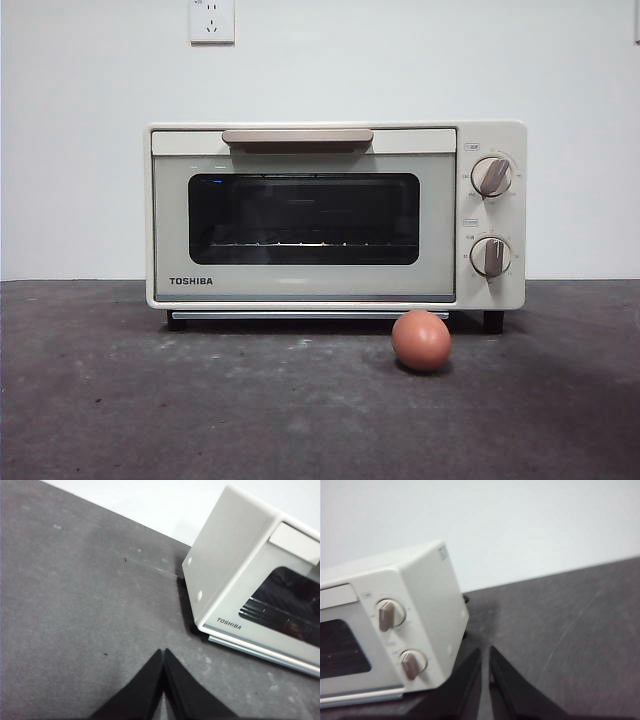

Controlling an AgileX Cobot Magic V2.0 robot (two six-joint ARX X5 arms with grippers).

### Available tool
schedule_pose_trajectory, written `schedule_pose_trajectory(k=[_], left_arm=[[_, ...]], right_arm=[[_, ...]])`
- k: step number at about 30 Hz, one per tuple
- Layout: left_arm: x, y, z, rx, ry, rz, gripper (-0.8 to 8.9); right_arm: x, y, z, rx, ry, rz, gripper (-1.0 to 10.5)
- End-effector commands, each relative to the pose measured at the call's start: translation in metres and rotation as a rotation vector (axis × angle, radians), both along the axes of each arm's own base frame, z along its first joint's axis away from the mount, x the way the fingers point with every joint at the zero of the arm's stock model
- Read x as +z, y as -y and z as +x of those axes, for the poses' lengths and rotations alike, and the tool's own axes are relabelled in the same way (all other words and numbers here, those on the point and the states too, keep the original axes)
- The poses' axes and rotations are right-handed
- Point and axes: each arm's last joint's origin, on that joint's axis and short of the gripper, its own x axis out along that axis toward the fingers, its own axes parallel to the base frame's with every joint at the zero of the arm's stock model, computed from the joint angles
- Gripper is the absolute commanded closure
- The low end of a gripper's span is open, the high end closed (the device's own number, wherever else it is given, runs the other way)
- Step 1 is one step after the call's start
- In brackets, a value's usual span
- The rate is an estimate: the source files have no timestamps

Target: Eggoven

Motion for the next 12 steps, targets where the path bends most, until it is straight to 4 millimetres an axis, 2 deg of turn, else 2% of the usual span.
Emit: schedule_pose_trajectory(k=[1,7,12], left_arm=[[0.011,0.0,-0.003,-0.005,0.005,-0.059,8.06],[0.048,0.002,-0.01,-0.048,0.018,-0.061,8.06],[0.078,0.005,-0.009,-0.159,-0.025,0.006,8.06]], right_arm=[[0.015,0.0,-0.005,0.008,-0.007,0.088,9.4],[0.047,-0.001,-0.013,0.015,-0.042,0.085,9.4],[0.077,-0.004,-0.012,0.12,-0.117,0.053,9.4]])
